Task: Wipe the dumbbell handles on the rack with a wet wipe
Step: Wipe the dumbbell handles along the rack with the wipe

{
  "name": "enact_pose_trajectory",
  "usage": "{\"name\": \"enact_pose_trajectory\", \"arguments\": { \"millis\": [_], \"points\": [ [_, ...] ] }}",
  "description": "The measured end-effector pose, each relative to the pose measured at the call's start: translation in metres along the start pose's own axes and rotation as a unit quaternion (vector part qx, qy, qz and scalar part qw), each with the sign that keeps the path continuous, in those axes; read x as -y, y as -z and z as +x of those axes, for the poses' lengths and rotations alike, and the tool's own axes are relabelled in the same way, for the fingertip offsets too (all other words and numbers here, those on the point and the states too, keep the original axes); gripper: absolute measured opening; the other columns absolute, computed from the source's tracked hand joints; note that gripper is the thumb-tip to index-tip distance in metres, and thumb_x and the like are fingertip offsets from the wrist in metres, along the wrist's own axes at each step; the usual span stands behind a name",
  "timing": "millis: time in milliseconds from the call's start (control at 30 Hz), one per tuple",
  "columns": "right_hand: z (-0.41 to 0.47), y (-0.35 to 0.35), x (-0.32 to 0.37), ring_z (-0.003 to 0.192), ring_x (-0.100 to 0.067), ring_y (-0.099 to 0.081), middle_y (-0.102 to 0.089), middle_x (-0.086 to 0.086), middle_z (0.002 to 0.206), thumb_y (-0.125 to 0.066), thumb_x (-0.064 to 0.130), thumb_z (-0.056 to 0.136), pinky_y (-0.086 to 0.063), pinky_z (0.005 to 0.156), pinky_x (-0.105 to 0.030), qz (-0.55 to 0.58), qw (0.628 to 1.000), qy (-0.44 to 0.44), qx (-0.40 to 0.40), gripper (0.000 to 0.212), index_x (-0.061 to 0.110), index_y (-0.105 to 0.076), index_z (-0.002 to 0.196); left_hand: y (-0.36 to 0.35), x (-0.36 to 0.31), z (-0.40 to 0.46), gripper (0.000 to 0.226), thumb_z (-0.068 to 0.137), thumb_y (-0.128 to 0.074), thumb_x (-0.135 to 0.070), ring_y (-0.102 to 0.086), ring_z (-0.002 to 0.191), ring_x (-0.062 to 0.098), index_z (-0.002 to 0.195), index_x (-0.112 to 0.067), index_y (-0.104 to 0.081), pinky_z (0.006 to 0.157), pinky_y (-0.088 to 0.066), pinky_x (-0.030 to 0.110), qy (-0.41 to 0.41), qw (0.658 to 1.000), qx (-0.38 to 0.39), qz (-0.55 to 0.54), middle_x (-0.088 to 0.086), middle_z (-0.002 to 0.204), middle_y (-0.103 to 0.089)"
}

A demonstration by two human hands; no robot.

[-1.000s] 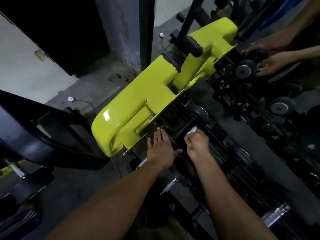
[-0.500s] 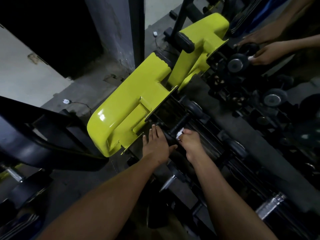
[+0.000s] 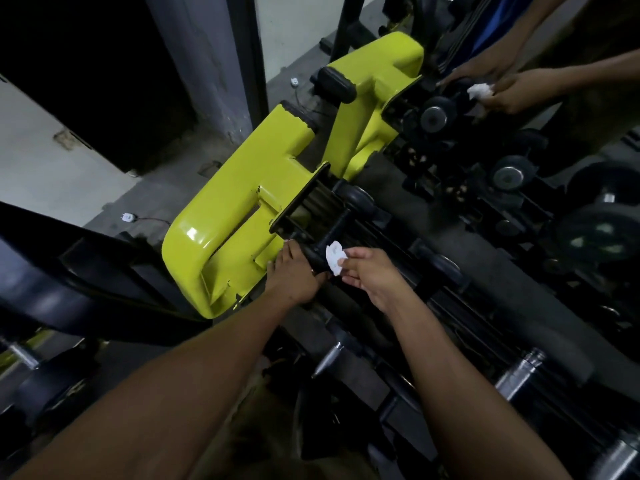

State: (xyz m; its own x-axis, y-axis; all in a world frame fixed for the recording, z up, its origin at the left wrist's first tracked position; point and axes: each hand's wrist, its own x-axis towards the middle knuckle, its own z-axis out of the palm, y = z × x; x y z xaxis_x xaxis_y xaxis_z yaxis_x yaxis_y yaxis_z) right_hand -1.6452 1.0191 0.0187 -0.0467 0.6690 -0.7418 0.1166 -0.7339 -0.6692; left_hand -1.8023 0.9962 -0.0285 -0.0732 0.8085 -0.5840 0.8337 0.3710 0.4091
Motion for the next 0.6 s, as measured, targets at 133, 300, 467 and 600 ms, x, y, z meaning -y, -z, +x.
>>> {"name": "enact_pose_trajectory", "arguments": {
  "millis": [133, 300, 467, 600],
  "points": [
    [-0.029, 0.023, -0.018, 0.079, -0.015, -0.067, -0.073, -0.01, 0.096, -0.064, 0.007, 0.091, -0.053, 0.072, -0.025, 0.016, 1.0, 0.016, 0.004, 0.012, 0.014, -0.067, 0.1, -0.004, -0.002, -0.02, 0.115, 0.09, -0.062, -0.063, -0.014, 0.154, 0.034, 0.159, -0.001, 0.005, 0.123, -0.017, 0.052, -0.003, 1.0, -0.016, -0.003, 0.019, 0.168, -0.004],
    [-0.071, 0.055, -0.047, 0.074, -0.012, -0.067, -0.073, -0.008, 0.092, -0.064, 0.011, 0.091, -0.05, 0.073, -0.026, -0.003, 0.999, 0.041, 0.002, 0.016, 0.012, -0.066, 0.107, -0.027, 0.0, -0.06, 0.11, 0.09, -0.064, -0.061, -0.02, 0.153, 0.034, 0.159, -0.001, -0.003, 0.119, -0.026, 0.048, -0.004, 0.998, -0.049, -0.028, 0.019, 0.168, -0.011],
    [-0.104, 0.069, -0.084, 0.073, -0.011, -0.066, -0.073, -0.004, 0.087, -0.067, 0.013, 0.09, -0.049, 0.071, -0.025, -0.04, 0.997, 0.062, 0.02, 0.016, 0.011, -0.066, 0.106, -0.064, 0.016, -0.109, 0.105, 0.087, -0.068, -0.059, -0.031, 0.147, 0.037, 0.156, 0.0, -0.015, 0.113, -0.035, 0.048, 0.02, 0.996, -0.056, -0.059, 0.021, 0.163, -0.024],
    [-0.115, 0.063, -0.11, 0.073, -0.01, -0.066, -0.074, -0.003, 0.087, -0.068, 0.015, 0.09, -0.048, 0.07, -0.025, -0.06, 0.996, 0.06, 0.036, 0.013, 0.011, -0.066, 0.103, -0.091, 0.036, -0.144, 0.104, 0.086, -0.071, -0.058, -0.032, 0.146, 0.037, 0.155, 0.0, -0.02, 0.113, -0.035, 0.051, 0.041, 0.995, -0.058, -0.072, 0.022, 0.16, -0.028]
  ]
}}
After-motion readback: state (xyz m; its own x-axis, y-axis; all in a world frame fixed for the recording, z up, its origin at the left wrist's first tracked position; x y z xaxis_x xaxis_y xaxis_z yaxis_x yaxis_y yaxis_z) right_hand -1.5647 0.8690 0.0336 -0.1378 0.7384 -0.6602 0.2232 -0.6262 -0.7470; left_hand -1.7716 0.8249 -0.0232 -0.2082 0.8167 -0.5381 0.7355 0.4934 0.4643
